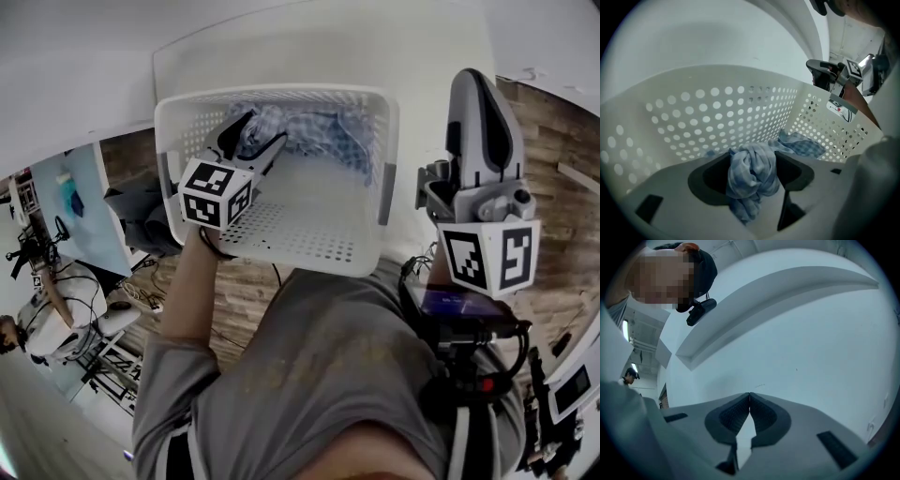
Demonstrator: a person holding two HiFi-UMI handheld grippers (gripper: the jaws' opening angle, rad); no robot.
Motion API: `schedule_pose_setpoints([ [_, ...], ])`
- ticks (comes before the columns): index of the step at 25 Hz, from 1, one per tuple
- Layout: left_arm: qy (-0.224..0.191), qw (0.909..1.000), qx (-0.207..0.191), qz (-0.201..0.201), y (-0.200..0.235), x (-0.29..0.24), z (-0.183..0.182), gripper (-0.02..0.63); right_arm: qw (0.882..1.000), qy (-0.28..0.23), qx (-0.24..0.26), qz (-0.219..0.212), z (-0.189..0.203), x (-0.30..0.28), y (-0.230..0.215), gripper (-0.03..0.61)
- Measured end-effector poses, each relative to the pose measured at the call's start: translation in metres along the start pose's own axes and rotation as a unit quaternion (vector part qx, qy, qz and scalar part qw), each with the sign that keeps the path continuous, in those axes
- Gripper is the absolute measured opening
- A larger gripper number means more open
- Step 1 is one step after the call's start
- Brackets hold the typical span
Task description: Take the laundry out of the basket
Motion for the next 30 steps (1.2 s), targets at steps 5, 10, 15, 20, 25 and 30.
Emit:
schedule_pose_setpoints([
  [5,0.004,0.9999,-0.009,-0.003,0.000,0.000,-0.001,0.261,1.000,0.000,0.002,0.000,-0.002,0.000,0.001,0.008],
  [10,-0.002,0.9993,-0.037,-0.004,-0.005,0.004,-0.006,0.169,1.000,-0.001,0.009,0.000,-0.007,0.005,0.005,0.008],
  [15,-0.024,0.9994,-0.021,0.011,-0.007,0.012,-0.012,0.126,1.000,-0.008,0.017,0.007,-0.015,0.016,0.008,0.008],
  [20,-0.058,0.9979,-0.019,0.021,-0.012,0.030,-0.018,0.120,0.999,-0.018,0.027,0.014,-0.026,0.031,0.012,0.008],
  [25,-0.103,0.9933,-0.048,0.021,-0.026,0.060,-0.031,0.120,0.999,-0.030,0.037,0.021,-0.037,0.050,0.020,0.008],
  [30,-0.163,0.9846,-0.058,0.021,-0.037,0.095,-0.051,0.120,0.998,-0.043,0.047,0.023,-0.047,0.067,0.031,0.008],
])
Point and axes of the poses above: the fingertips, and each gripper's own axes: x backward along the fingers, y to its left, z out of its underside, the point moved 9 cm from there along x, backward along the fingers, and after that the axes turned 15 degrees about x, right-handed, at the moved point
